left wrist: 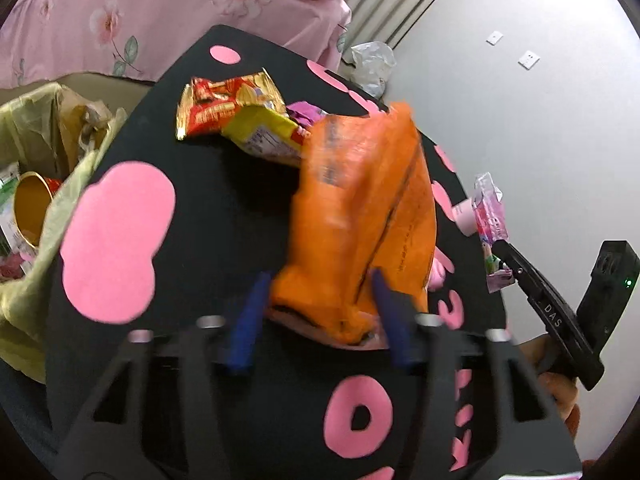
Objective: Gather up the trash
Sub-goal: 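Lift the orange bag and pink cartoon packet off the table with both grippers, then carry the orange bag and pink packet over the yellow bin and open both grippers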
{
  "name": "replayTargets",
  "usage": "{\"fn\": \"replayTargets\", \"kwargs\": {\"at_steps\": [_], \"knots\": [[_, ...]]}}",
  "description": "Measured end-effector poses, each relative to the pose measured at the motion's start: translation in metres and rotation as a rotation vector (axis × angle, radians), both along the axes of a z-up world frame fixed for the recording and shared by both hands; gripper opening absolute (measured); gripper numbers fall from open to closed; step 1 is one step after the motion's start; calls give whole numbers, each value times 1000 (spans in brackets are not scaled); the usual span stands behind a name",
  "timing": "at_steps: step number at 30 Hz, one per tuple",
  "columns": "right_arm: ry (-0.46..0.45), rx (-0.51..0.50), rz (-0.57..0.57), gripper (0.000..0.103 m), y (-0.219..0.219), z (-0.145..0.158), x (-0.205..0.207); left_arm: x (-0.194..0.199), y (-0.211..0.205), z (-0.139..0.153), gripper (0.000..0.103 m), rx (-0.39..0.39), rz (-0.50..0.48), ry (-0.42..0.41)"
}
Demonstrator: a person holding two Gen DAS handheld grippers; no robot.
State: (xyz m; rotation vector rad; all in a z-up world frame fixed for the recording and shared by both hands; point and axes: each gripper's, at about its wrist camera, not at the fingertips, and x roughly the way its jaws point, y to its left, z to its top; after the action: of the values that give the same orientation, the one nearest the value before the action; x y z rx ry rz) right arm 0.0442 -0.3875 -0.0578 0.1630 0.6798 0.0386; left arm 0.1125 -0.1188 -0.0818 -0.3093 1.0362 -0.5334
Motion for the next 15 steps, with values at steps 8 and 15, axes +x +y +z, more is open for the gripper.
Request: {"fn": "replayTargets", "kwargs": {"at_steps": [8,15], "knots": [[-55,-9,21,9,14,24,-20,-28,10,37,25,14,0,-156],[-105,-50,64,9,39,47,-33,-52,28,74,21,21,18,-285]]}}
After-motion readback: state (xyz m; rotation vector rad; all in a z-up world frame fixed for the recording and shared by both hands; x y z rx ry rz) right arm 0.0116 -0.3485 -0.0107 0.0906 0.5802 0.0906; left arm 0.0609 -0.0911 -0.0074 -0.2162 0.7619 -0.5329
